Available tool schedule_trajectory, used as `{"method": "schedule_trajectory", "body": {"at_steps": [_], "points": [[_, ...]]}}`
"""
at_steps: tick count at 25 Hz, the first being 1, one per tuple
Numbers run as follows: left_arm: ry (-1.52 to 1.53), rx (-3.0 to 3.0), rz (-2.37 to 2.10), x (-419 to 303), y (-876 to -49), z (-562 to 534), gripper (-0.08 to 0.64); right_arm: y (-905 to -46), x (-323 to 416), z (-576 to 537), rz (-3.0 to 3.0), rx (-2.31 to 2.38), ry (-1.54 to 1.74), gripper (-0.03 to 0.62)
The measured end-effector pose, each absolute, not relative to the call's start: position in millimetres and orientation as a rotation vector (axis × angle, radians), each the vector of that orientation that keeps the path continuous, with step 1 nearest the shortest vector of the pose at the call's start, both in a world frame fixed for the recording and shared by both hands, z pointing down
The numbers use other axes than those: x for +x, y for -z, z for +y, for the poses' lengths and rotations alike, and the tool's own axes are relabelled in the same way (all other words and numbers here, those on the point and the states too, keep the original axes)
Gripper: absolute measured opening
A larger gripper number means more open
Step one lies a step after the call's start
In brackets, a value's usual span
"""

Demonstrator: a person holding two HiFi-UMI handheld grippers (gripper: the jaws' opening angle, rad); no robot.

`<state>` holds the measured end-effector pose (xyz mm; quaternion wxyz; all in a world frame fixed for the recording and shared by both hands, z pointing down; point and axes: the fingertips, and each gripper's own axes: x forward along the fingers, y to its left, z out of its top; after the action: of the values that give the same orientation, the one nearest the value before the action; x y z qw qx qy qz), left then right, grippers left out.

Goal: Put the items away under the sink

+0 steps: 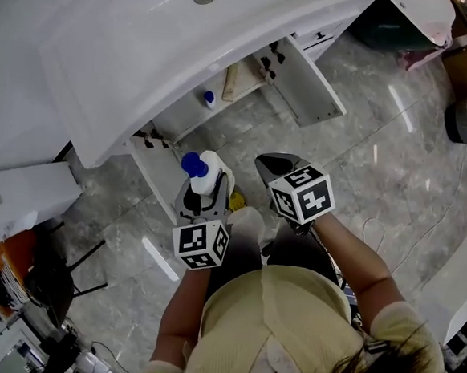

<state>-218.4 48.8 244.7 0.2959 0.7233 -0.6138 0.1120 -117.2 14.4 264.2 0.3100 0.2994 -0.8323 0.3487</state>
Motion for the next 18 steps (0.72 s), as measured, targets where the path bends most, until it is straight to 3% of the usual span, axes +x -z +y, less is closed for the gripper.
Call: {"method": "schedule_trajectory", "body": {"at_steps": [18], "points": [[-0.278, 1.703, -1.770, -214.0, -358.9, 19.3, 0.290, -351.6, -96.9, -11.2, -2.196, 0.738, -0.933, 0.026]]}}
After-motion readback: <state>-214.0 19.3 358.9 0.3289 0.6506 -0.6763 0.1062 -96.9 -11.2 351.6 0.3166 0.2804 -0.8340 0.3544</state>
